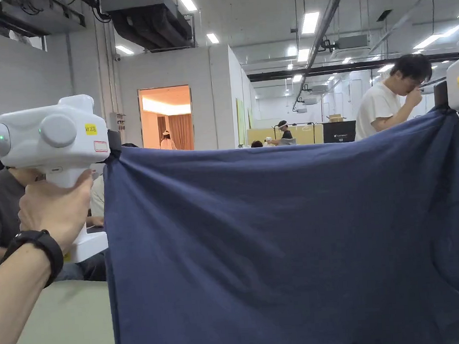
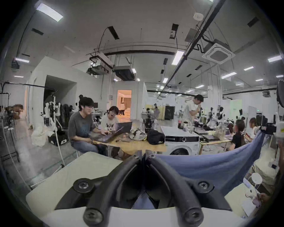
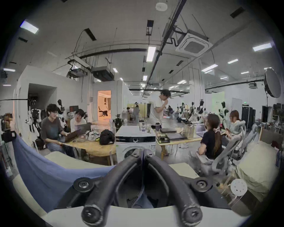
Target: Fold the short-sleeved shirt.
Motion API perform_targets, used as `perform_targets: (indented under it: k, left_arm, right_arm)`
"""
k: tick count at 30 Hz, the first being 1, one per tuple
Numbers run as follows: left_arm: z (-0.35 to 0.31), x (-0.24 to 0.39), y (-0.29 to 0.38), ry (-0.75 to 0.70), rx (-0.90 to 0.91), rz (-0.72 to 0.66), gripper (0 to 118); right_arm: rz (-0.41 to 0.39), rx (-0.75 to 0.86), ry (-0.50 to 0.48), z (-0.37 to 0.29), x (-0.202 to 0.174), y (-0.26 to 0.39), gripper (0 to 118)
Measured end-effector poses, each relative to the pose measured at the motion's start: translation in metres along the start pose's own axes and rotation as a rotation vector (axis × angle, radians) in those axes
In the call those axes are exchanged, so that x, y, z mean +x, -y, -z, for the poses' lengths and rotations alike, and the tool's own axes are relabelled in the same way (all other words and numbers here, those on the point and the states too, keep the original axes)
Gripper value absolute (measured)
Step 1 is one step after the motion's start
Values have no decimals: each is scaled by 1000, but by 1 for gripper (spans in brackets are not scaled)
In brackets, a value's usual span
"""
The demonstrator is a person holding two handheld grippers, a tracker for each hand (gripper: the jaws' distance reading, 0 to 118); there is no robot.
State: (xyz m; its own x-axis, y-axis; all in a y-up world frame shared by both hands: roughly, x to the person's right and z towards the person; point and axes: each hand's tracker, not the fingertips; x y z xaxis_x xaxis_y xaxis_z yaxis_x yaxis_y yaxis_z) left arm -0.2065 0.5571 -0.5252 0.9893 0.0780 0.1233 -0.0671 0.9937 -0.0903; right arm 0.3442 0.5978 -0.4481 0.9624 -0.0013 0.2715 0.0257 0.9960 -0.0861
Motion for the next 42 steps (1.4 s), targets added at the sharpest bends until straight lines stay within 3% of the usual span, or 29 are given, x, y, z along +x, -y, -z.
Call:
perform_targets:
  k: [3,5,7,11,15,19,21,26,27,28,36,37,38,39,40,42]
  left_arm:
    - [-2,0,15,29,7,-37,0]
    - [-4,1,34,50,-18,-6,0]
    - [-13,5,65,54,-48,73,0]
    - [-52,8,123,87,-92,91,0]
    - [-100,-4,182,139,-126,50,0]
    - [-156,-15,247,191,-199,-25,0]
    - [-184,-21,280,200,-217,-39,0]
    - [-242,-39,361,221,-396,-61,0]
    - [-252,-43,378,225,-387,-94,0]
    - [-259,-47,397,205,-493,-98,0]
    - [-289,-48,459,169,-609,-184,0]
    - [-291,-46,460,169,-610,-181,0]
    - [-291,-45,458,156,-606,-173,0]
    - [-290,-43,456,152,-608,-157,3]
    - [-290,-37,452,121,-603,-96,18]
    - [-290,-23,437,73,-509,18,52]
  right_arm:
    - [-9,5,-29,-8,-2,11,0]
    - [-68,-33,1,-10,-1,30,0]
    - [-51,-69,-29,-14,8,56,0]
    - [10,-114,-62,-38,28,119,0]
    - [22,-184,-96,-85,49,187,0]
    - [104,-249,-143,-143,66,261,0]
    - [105,-293,-125,-169,73,298,0]
    - [23,-476,-146,-221,81,380,0]
    - [31,-510,-138,-231,82,397,0]
    - [20,-570,-177,-237,82,413,0]
    - [-15,-732,-134,-265,90,511,0]
    - [-7,-744,-135,-265,91,516,4]
    - [-7,-756,-127,-265,92,518,17]
    - [-9,-752,-118,-268,94,520,39]
    - [-5,-718,-115,-275,96,521,53]
    - [-31,-627,-101,-278,94,508,53]
